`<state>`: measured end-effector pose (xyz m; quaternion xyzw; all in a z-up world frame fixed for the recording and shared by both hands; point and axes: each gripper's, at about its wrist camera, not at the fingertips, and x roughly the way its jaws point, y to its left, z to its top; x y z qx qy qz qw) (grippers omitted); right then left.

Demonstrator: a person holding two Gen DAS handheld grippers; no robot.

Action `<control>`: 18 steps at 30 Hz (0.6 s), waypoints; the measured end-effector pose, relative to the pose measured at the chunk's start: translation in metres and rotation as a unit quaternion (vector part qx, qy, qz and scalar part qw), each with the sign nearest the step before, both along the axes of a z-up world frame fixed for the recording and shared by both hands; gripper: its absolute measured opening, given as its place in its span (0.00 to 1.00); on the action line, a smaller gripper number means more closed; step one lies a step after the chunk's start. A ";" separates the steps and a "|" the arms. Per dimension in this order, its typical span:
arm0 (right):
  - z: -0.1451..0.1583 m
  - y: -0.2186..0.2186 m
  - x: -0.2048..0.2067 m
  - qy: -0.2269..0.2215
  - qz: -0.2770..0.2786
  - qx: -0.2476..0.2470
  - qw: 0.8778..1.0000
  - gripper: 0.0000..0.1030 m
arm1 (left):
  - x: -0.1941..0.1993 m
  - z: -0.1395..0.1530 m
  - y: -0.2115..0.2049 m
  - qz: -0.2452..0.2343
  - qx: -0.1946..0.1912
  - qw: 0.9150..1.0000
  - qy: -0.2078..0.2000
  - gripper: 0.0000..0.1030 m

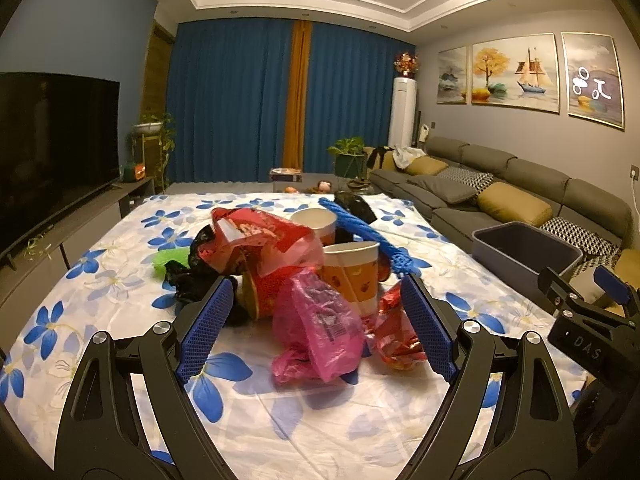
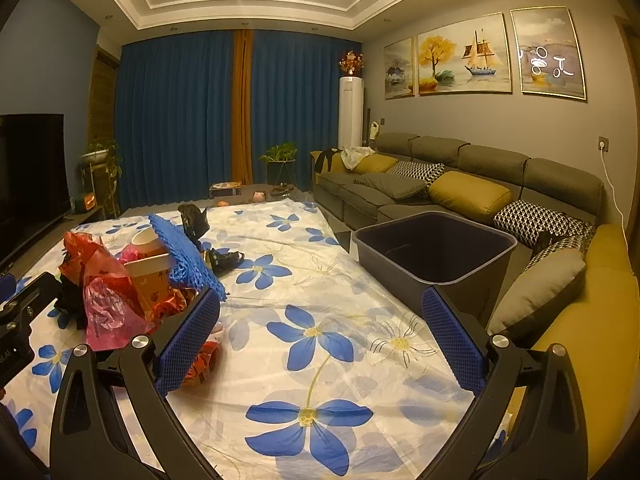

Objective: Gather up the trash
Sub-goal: 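Grasp the red foil wrapper with the right gripper while the left grasps the pink bag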

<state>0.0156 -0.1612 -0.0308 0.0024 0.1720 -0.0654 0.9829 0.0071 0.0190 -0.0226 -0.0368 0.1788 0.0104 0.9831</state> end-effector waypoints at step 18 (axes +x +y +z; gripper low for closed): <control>-0.027 0.038 0.040 0.025 0.069 0.005 0.997 0.88 | 0.014 -0.015 0.040 0.038 -0.010 0.999 0.009 0.73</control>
